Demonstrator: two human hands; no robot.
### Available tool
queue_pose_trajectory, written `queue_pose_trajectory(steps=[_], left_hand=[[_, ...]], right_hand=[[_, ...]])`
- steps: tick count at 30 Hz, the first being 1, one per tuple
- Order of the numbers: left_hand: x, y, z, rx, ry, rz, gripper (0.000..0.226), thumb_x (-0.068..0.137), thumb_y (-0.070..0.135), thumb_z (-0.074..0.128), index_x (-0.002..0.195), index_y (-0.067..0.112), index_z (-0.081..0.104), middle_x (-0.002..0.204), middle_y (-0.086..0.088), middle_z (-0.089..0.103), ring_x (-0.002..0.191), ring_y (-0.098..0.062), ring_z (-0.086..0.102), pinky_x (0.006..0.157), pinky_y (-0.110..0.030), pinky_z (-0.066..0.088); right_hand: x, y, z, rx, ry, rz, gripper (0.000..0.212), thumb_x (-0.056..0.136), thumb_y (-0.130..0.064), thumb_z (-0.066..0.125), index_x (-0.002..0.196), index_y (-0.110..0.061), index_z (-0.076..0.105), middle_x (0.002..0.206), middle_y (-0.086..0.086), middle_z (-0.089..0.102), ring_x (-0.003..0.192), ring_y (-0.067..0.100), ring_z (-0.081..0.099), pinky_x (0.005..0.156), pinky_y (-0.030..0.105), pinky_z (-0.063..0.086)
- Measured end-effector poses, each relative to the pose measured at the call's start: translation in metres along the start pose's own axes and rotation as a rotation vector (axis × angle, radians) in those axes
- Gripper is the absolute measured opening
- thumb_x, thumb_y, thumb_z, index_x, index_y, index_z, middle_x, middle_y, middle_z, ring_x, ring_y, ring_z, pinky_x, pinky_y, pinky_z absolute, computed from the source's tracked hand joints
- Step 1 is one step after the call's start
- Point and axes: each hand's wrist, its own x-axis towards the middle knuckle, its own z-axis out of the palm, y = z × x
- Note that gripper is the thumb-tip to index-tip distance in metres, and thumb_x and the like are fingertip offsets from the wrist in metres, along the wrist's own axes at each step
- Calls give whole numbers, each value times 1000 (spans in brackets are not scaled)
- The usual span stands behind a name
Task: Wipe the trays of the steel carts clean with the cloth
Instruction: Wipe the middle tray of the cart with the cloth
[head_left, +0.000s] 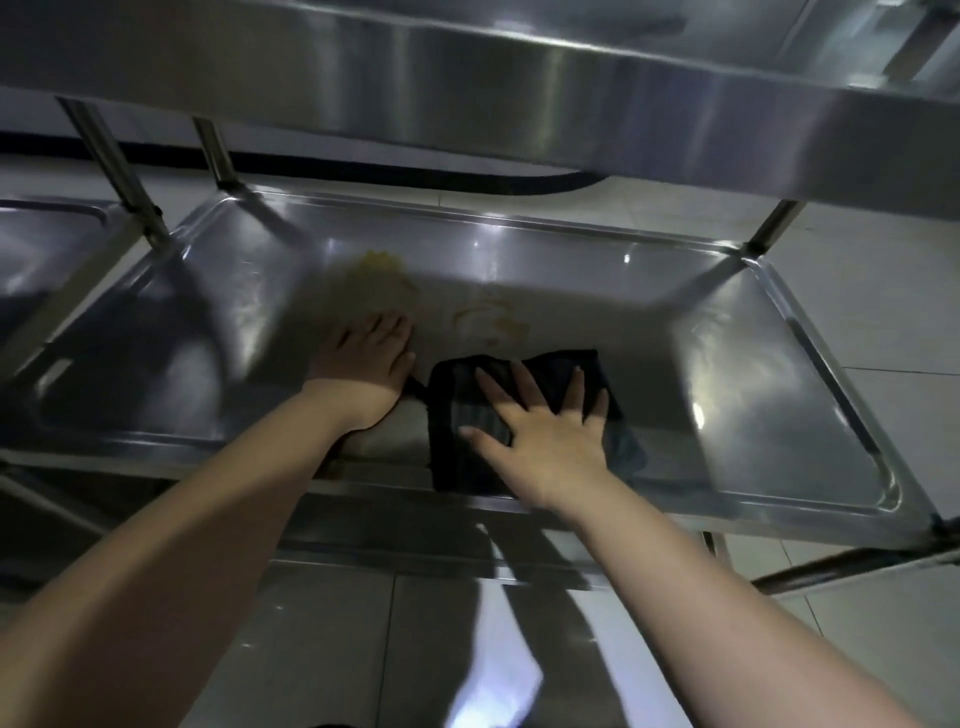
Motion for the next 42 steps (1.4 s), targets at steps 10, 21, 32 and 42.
queue_pose_trajectory(steps=[10,21,32,42], left_hand=[[-3,2,2,1,70,24,53,105,37,22,156,21,15,164,2,9,149,-14,9,116,-37,10],[-1,2,1,-1,42,19,52,105,34,21,155,19,17,164,2,10,150,-14,8,119,-39,8],[-23,20,-35,-224,85,-85,52,105,20,29,155,12,20,163,-7,15,150,-21,9,119,-32,9],[-59,162,-2,-149,-58,80,61,102,47,25,156,25,9,164,1,1,150,-19,-3,118,-47,-11]], right_hand=[[188,-13,-37,54,21,142,72,87,-80,19,151,-50,3,164,-8,-2,144,50,-14,107,72,-10],[74,-20,-9,6,15,91,75,80,-85,12,148,-56,0,163,-13,-5,146,45,-12,107,69,-14],[0,-37,-9,100,-138,101,67,86,-80,15,145,-58,-10,160,-17,-18,140,43,-31,101,67,-26],[46,61,-44,488,157,225,53,103,-35,37,154,-34,24,163,-8,12,151,26,-6,118,49,-2]])
